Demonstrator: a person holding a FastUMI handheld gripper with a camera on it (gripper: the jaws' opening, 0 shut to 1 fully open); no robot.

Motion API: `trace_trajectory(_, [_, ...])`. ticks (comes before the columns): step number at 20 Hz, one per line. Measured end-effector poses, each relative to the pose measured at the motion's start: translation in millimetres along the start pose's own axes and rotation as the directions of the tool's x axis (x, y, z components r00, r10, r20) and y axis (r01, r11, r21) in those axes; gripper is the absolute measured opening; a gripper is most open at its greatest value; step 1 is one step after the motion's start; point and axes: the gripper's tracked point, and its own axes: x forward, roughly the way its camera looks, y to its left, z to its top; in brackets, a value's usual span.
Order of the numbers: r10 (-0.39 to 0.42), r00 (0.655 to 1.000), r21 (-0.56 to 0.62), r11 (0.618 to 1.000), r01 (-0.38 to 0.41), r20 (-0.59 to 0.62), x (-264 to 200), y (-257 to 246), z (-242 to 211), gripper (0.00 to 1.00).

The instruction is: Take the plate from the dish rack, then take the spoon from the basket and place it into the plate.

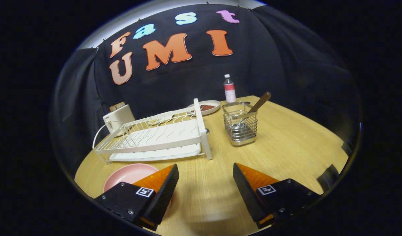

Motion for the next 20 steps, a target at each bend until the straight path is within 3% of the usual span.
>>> trace_trajectory(9, [-0.145,0.979,-0.047,0.987,0.153,0.142,23,-79,69,0.99])
trace_trajectory(20, [-0.157,0.952,-0.121,0.974,0.193,0.262,77,-96,111,0.99])
